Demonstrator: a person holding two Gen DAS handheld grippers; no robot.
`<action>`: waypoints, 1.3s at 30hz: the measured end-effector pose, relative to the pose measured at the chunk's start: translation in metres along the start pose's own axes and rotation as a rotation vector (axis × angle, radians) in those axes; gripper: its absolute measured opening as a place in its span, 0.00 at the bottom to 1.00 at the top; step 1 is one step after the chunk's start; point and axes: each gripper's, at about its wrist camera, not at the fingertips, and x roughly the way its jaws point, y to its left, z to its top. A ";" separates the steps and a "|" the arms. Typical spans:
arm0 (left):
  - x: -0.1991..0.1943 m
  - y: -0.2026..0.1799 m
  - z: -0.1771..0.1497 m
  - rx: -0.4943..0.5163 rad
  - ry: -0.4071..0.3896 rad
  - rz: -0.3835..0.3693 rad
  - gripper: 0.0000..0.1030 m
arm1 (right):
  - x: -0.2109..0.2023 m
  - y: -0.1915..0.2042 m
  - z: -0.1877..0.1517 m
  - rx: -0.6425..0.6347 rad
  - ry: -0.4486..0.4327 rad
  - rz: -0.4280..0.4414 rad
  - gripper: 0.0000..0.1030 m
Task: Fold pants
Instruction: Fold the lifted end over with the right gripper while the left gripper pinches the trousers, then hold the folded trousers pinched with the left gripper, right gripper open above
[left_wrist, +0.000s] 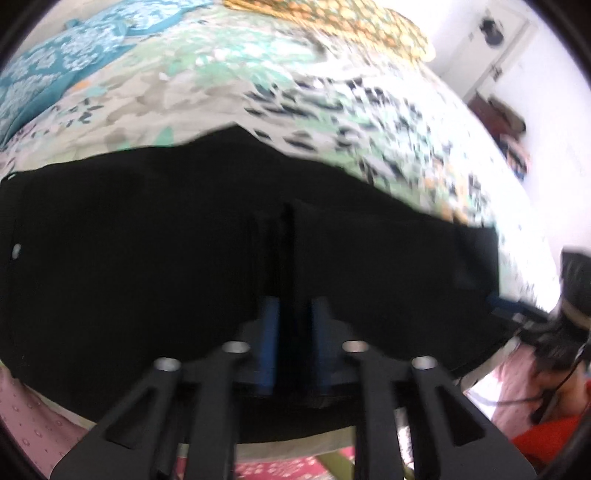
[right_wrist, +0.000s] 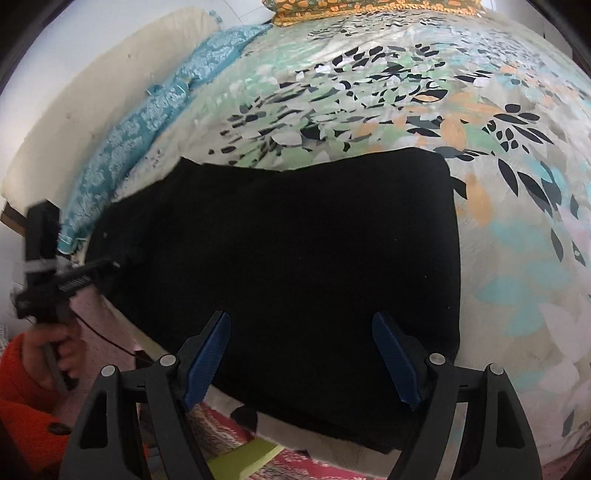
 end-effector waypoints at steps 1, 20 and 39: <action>-0.006 0.004 0.002 -0.018 -0.032 0.014 0.65 | 0.001 0.001 0.001 0.000 0.002 -0.004 0.78; 0.031 -0.007 -0.004 0.059 0.050 0.067 0.28 | 0.013 0.039 0.001 -0.244 -0.011 -0.392 0.79; 0.031 -0.008 -0.005 0.068 0.050 0.076 0.29 | 0.020 0.040 0.000 -0.270 -0.004 -0.416 0.81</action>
